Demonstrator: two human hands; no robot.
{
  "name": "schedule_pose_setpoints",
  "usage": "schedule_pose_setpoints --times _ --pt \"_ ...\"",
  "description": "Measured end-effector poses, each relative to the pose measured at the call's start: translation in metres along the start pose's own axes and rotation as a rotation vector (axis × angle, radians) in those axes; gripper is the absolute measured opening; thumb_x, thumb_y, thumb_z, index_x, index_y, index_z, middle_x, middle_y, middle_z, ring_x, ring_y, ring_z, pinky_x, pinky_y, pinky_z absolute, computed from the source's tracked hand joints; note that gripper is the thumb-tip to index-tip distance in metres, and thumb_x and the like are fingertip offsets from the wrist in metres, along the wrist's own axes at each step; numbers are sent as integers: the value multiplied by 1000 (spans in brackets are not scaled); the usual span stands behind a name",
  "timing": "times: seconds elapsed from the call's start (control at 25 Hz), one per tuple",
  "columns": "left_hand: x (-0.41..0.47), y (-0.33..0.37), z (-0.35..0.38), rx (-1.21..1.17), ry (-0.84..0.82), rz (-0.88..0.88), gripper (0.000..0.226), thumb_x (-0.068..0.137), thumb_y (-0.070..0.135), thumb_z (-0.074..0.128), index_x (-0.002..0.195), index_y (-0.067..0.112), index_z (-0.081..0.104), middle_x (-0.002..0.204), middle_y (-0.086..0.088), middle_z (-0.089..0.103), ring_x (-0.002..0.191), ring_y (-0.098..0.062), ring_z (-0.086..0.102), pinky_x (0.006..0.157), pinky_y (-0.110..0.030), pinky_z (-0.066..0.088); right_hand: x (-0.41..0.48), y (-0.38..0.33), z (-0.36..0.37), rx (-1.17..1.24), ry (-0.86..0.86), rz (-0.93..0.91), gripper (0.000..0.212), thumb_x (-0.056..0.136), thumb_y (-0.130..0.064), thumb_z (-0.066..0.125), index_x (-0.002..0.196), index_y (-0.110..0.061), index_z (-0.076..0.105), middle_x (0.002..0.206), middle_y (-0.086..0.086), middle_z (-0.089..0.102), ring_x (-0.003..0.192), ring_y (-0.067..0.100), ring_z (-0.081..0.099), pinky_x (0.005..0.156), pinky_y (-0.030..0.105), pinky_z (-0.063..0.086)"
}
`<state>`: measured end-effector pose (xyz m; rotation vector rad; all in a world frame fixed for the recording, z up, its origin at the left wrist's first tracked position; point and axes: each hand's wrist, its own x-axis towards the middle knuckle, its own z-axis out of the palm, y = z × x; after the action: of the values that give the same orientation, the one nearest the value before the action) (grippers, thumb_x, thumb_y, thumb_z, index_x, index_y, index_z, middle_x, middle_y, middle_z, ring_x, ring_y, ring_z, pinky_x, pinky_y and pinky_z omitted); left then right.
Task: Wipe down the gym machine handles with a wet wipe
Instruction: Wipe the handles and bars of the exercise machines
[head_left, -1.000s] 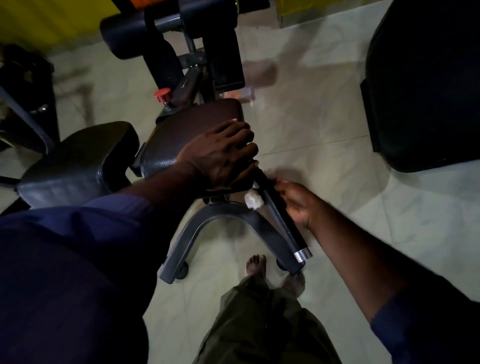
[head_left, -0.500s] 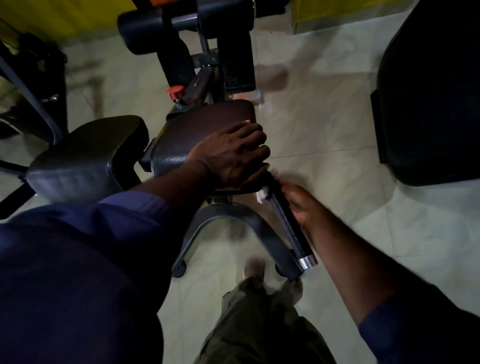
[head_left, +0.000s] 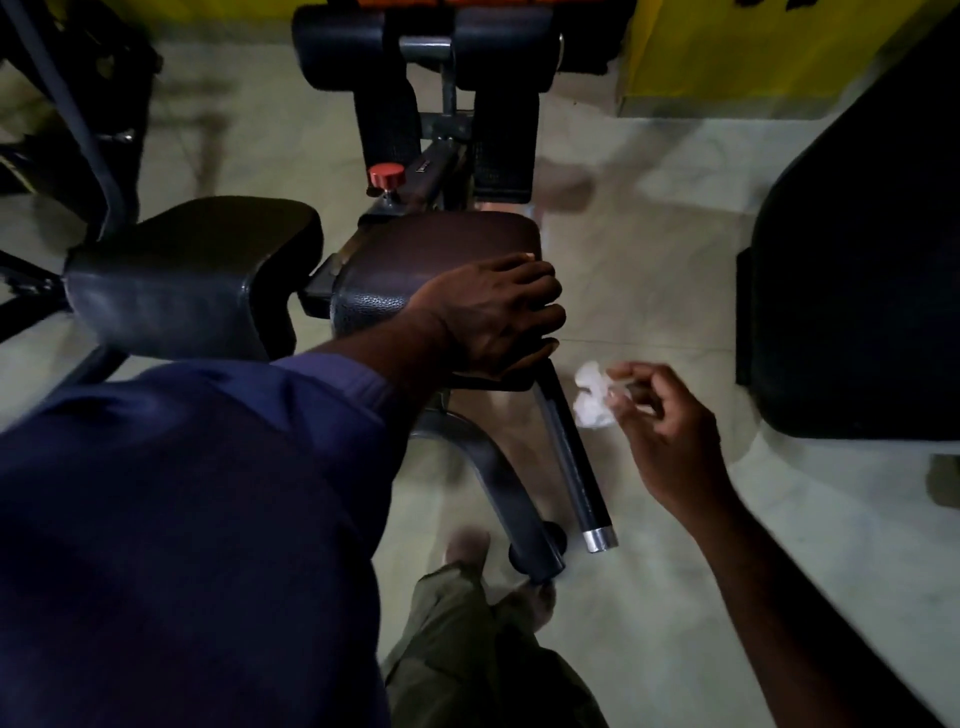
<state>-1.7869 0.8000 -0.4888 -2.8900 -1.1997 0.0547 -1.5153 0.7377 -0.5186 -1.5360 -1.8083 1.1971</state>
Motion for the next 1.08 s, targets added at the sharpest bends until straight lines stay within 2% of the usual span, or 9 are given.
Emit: schedule_pose_setpoints --times 0.12,0.2,0.36,0.52,0.68,0.8,0.92,1.0,1.08 --pt "1 0 1 -9 26 13 48 109 47 32 106 13 65 116 -14 63 121 -36 56 113 -46 38 25 -10 30 -258 -180 -333 13 100 -28 61 107 -21 70 103 -4 65 94 15 63 81 36 56" --pt "0 -1 1 -21 41 28 48 110 46 31 104 12 64 114 -15 63 118 -37 57 111 -47 39 14 3 43 -364 -219 -479 22 100 -30 58 109 -20 75 109 2 60 102 23 57 88 36 54" --pt "-1 -1 0 -39 109 41 46 109 43 34 102 10 64 109 -16 63 113 -39 59 104 -50 44 -2 -7 38 -498 -188 -515 25 96 -18 52 110 -18 73 107 6 59 101 29 59 83 38 56" --pt "0 -1 4 -47 122 40 47 109 45 32 98 11 63 106 -16 62 108 -39 59 99 -50 45 -41 -11 15 -643 -428 -591 29 92 -11 57 117 -25 64 103 2 52 101 25 56 74 40 57" --pt "-1 -3 3 -35 107 30 49 110 46 30 99 11 63 107 -15 62 108 -38 58 100 -49 44 -3 -14 27 -665 -433 -634 10 93 -18 59 99 -17 67 100 8 51 97 28 55 69 44 54" --pt "-1 -3 6 -51 111 22 49 110 47 31 102 11 64 109 -14 62 111 -35 57 103 -47 43 44 -7 50 -633 -350 -574 13 91 -18 63 99 -20 72 105 11 54 97 30 56 72 45 56" --pt "-2 -3 3 -37 108 15 48 109 46 30 102 12 63 110 -13 62 115 -34 57 106 -46 42 13 -4 40 -587 -269 -532 27 90 -12 55 108 -20 74 99 8 55 95 27 57 76 41 56" --pt "-1 -3 2 -51 101 3 47 109 46 31 102 13 63 109 -13 61 116 -34 58 108 -46 41 -34 -9 20 -576 -332 -567 33 87 -10 47 108 -21 71 99 4 55 97 24 57 81 37 56" --pt "-1 -3 4 -53 84 13 46 109 47 32 103 14 62 111 -12 61 118 -34 57 111 -46 39 -70 -10 0 -532 -452 -556 38 85 -5 50 112 -25 67 104 -2 53 103 17 55 86 30 55"
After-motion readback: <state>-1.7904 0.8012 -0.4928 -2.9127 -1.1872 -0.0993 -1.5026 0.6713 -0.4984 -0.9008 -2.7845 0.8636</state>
